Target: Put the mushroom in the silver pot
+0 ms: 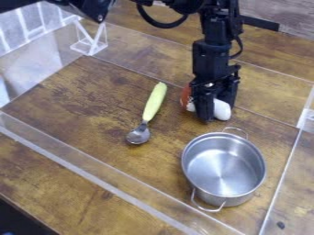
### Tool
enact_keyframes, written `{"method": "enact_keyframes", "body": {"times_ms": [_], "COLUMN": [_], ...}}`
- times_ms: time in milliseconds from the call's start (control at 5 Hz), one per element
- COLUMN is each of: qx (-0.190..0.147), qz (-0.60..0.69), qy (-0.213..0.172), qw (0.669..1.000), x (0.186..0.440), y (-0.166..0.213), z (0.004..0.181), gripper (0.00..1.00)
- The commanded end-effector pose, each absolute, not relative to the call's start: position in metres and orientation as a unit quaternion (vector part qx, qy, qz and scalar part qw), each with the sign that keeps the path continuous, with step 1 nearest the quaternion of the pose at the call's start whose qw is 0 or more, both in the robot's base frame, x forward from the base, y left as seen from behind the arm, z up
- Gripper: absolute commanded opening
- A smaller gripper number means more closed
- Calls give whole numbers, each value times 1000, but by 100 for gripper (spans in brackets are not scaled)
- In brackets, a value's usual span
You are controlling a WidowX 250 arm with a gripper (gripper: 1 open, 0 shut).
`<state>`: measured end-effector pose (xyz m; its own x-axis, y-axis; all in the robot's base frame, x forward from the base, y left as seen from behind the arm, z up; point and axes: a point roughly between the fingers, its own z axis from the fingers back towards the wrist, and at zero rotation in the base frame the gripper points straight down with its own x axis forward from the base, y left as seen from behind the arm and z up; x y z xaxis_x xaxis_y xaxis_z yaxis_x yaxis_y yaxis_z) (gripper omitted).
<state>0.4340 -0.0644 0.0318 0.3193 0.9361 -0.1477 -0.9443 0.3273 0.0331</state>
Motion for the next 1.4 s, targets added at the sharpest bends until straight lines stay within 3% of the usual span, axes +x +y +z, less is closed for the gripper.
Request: {"method": "enact_keyframes", "body": {"times_ms": [0, 400, 600, 800, 1200], "qx": [-51, -64, -60, -67, -73], "qz": [561, 554, 555, 554, 549], "qy": [45, 35, 7, 1, 11], "qw": [825, 829, 829, 830, 833], "x": [440, 433, 426, 409, 357], "y": [-68, -62, -68, -82, -114], "z": [61, 110, 136, 145, 144], "gripper": [0, 0, 0, 0, 0]}}
